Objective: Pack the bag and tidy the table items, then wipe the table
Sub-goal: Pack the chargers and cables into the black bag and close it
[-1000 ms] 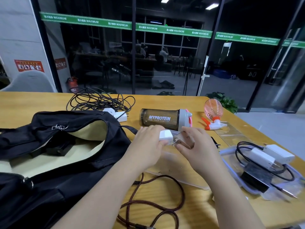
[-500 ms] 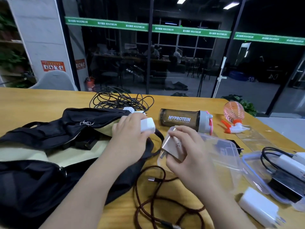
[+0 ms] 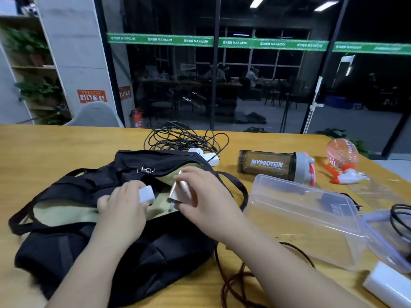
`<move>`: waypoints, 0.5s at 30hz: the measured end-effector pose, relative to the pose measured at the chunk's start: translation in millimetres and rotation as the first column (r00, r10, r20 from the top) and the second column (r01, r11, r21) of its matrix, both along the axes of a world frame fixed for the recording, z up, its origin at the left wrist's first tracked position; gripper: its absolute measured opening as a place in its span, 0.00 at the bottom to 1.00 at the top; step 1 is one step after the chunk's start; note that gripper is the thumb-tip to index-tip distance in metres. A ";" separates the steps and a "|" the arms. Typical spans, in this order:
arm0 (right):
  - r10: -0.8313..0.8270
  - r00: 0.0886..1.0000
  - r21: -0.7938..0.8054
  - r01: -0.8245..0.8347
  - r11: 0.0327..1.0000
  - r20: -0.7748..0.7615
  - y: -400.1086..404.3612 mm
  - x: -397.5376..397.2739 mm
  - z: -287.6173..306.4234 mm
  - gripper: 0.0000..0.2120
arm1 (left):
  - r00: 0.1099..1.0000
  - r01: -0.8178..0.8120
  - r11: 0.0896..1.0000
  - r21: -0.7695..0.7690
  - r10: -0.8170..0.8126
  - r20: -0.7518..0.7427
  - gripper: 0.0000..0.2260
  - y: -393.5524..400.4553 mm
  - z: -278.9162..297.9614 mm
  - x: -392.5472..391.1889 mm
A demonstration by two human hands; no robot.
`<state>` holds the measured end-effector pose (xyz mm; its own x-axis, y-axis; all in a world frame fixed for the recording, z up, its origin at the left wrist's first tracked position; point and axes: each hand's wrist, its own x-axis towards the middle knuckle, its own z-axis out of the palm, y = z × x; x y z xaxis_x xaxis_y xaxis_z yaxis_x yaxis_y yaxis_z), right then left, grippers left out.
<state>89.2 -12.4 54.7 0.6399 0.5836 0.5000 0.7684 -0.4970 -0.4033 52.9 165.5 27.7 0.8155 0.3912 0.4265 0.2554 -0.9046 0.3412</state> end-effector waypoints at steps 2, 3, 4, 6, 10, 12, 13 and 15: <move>0.016 1.000 -0.061 -0.017 0.998 -0.007 17.2 7.0 -0.1 0.23 | 1.000 -0.021 1.000 -0.009 0.021 0.013 0.12 2.8 -8.9 -0.8; 0.011 1.000 -0.088 -0.013 0.996 -0.024 24.2 10.8 -0.8 0.23 | 0.999 -0.023 1.000 -0.007 0.023 0.025 0.12 3.3 -11.4 -0.5; 0.003 0.998 -0.108 -0.009 0.994 -0.055 30.9 14.2 -1.6 0.23 | 0.999 -0.023 1.000 -0.002 0.023 0.030 0.12 4.3 -13.4 -1.1; -0.016 0.993 -0.157 -0.002 0.988 -0.118 41.2 20.9 -4.8 0.25 | 0.999 -0.032 0.999 0.011 0.032 0.006 0.11 5.8 -16.2 -2.7; -0.072 0.984 -0.273 0.025 0.962 -0.163 52.2 30.3 -13.9 0.27 | 0.990 -0.080 0.995 0.056 0.086 -0.114 0.12 6.1 -18.6 -4.7; -0.086 0.985 -0.306 0.035 0.951 -0.152 54.8 33.1 -17.5 0.27 | 0.987 -0.083 0.995 0.047 0.088 -0.131 0.13 6.0 -18.1 -4.1; -0.093 0.985 -0.318 0.043 0.947 -0.145 55.9 34.0 -18.7 0.28 | 0.989 -0.075 0.997 0.033 0.079 -0.126 0.13 6.2 -18.4 -3.8; -0.110 0.984 -0.332 0.059 0.942 -0.139 58.5 37.2 -20.4 0.28 | 0.993 -0.058 0.998 -0.013 0.056 -0.100 0.15 6.8 -18.9 -3.9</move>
<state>126.5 46.1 34.3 0.7478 0.6379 0.1839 0.6593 -0.6811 -0.3184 49.0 172.3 8.8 0.8299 0.4440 0.3378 0.3396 -0.8824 0.3256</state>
